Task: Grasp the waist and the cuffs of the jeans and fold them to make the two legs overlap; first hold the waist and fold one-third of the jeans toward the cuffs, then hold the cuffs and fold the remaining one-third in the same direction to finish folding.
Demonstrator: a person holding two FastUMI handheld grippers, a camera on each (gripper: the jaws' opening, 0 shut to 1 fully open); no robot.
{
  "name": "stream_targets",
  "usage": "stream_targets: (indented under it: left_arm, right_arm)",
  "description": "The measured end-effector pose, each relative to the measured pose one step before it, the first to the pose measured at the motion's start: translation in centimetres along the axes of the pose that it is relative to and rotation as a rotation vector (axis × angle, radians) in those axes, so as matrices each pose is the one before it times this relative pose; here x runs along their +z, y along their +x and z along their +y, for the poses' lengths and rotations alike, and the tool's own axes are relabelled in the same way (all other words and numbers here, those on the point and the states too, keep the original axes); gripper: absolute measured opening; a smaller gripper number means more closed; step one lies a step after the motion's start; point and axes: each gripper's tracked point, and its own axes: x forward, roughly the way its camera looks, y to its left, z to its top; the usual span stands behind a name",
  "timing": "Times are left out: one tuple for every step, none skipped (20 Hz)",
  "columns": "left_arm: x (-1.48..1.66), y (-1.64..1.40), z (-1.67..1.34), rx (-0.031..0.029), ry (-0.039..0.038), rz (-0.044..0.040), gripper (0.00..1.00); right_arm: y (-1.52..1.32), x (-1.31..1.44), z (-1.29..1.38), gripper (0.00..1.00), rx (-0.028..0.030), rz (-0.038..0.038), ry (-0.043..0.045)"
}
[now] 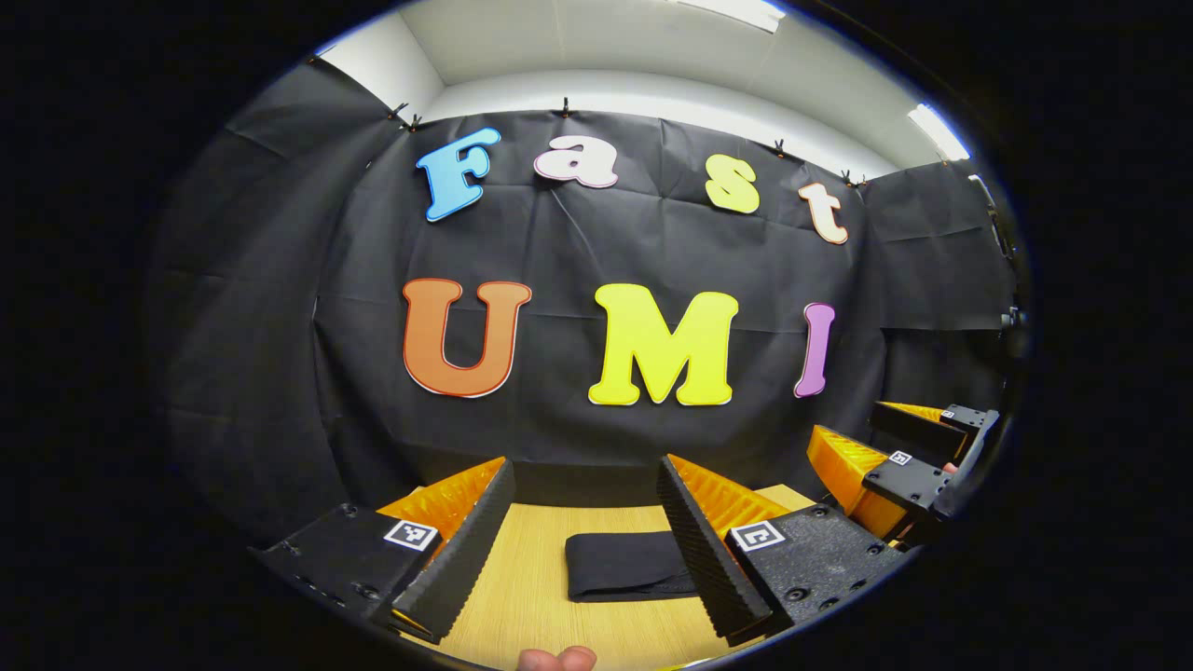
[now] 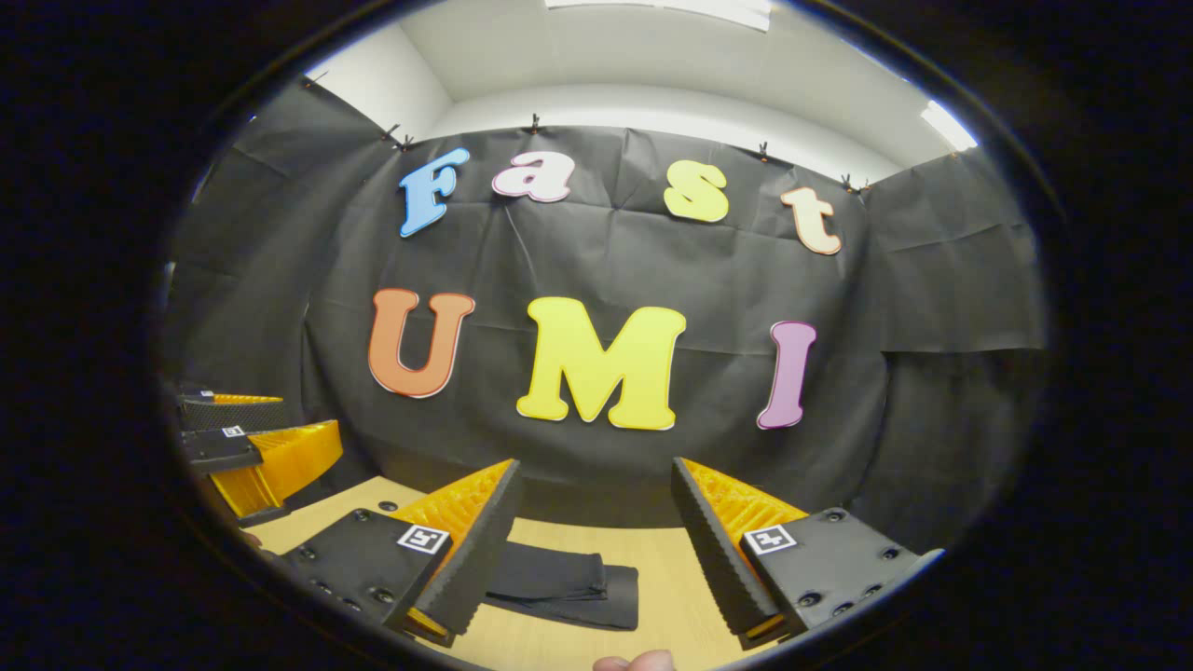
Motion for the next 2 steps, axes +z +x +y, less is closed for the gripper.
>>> stream_targets:
  left_arm:
    - [0.090,-0.008,0.057,0.00296,0.00101,0.00060,0.98]
    - [0.056,-0.052,0.014,0.00334,-0.00081,-0.00112,0.98]
  right_arm:
    - [-0.078,-0.057,0.207,0.99,0.00589,0.00290,0.00173]
    - [0.054,-0.029,0.152,0.98,0.00613,-0.00003,0.00014]
